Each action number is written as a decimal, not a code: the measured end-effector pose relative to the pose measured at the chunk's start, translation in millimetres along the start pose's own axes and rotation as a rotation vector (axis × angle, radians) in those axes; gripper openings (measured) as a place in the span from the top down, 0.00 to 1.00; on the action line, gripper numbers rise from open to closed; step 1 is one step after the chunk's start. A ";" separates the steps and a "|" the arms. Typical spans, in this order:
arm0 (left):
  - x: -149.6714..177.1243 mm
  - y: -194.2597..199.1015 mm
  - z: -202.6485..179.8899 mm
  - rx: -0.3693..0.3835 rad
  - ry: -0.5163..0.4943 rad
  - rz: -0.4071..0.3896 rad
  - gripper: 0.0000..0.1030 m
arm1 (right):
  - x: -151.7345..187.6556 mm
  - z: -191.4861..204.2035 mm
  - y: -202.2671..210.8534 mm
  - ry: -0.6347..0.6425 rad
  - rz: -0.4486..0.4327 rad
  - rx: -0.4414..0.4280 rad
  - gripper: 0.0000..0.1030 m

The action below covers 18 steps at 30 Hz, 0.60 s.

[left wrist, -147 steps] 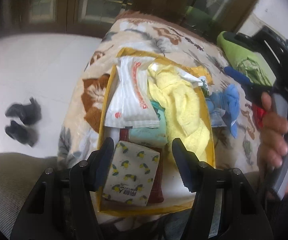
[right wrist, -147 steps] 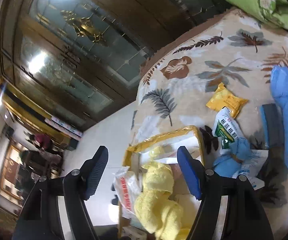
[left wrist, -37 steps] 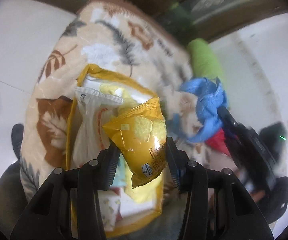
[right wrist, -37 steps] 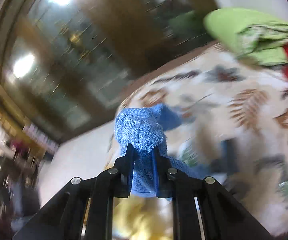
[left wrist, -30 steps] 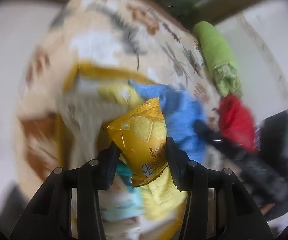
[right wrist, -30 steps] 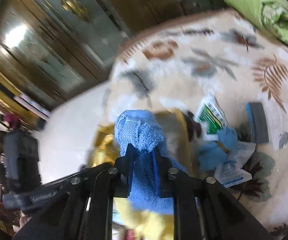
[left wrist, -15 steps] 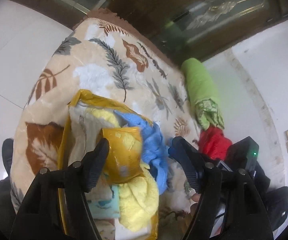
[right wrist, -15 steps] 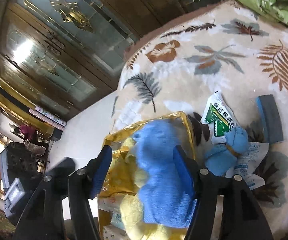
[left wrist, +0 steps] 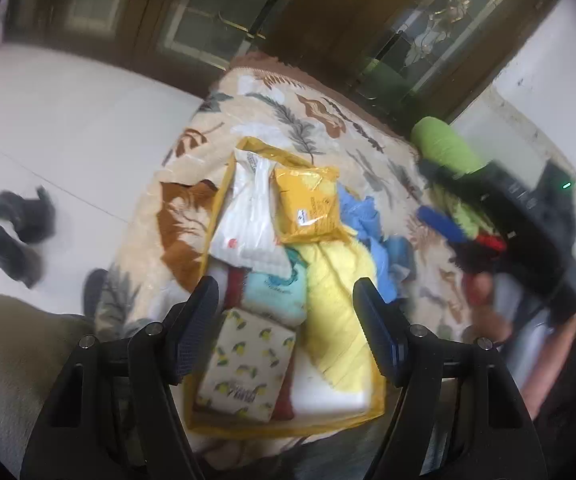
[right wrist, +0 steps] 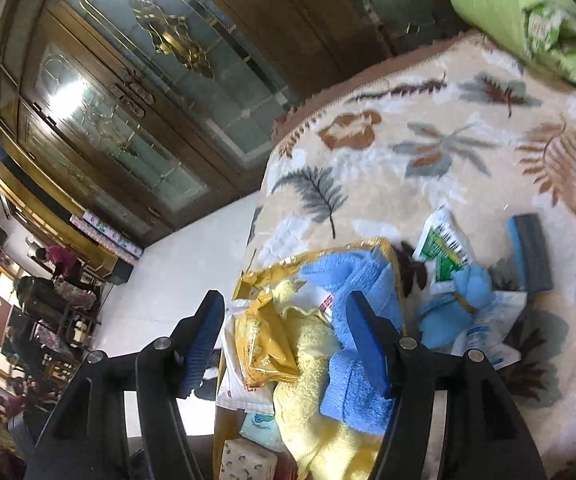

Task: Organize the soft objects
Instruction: 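Move both grippers back over the remaining items beside the tray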

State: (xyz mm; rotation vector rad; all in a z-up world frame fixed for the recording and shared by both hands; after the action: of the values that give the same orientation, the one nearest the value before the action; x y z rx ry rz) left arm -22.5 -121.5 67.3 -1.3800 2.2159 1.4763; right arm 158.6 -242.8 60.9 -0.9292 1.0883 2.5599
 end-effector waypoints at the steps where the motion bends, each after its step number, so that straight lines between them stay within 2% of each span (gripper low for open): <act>1: 3.7 1.9 -3.7 -0.011 -0.024 0.003 0.32 | -0.4 -2.0 8.6 -0.007 -0.020 -0.003 0.38; 3: 10.2 6.4 -8.1 -0.016 -0.055 -0.004 0.32 | -5.0 -11.7 23.3 -0.030 -0.057 -0.004 0.38; 7: 20.3 14.8 -19.8 -0.018 -0.138 -0.029 0.32 | -30.9 -42.5 56.3 -0.106 -0.147 0.056 0.38; 10: 22.4 13.1 -28.0 -0.021 -0.176 -0.028 0.32 | -43.2 -75.7 70.7 -0.157 -0.166 0.113 0.38; 12: 25.5 9.7 -31.7 -0.024 -0.195 -0.019 0.32 | -38.6 -104.2 69.2 -0.269 -0.149 0.131 0.38; 14: 27.8 8.3 -36.0 -0.029 -0.214 -0.018 0.32 | -33.8 -125.3 58.6 -0.365 -0.090 0.156 0.38; 16: 30.3 7.7 -40.6 -0.033 -0.241 -0.021 0.32 | -28.0 -142.9 49.2 -0.443 -0.031 0.235 0.38; 18: 33.3 6.6 -46.0 -0.047 -0.281 -0.026 0.32 | -21.2 -152.9 41.8 -0.504 0.015 0.225 0.38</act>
State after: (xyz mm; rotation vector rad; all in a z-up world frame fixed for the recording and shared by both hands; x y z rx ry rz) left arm -30.5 -177.4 76.5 -1.1279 1.9961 1.6102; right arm 229.8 -379.2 17.3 -0.2015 1.1827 2.4150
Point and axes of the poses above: each gripper's, at about its wrist camera, not at the fingertips, and y roughly against the way its jaws point, z to its left, x to its underside, the point moved 3 cm from there along -y, roughly the way its jaws point, and after that the axes turned 3 degrees about x, right-handed, at the moved point
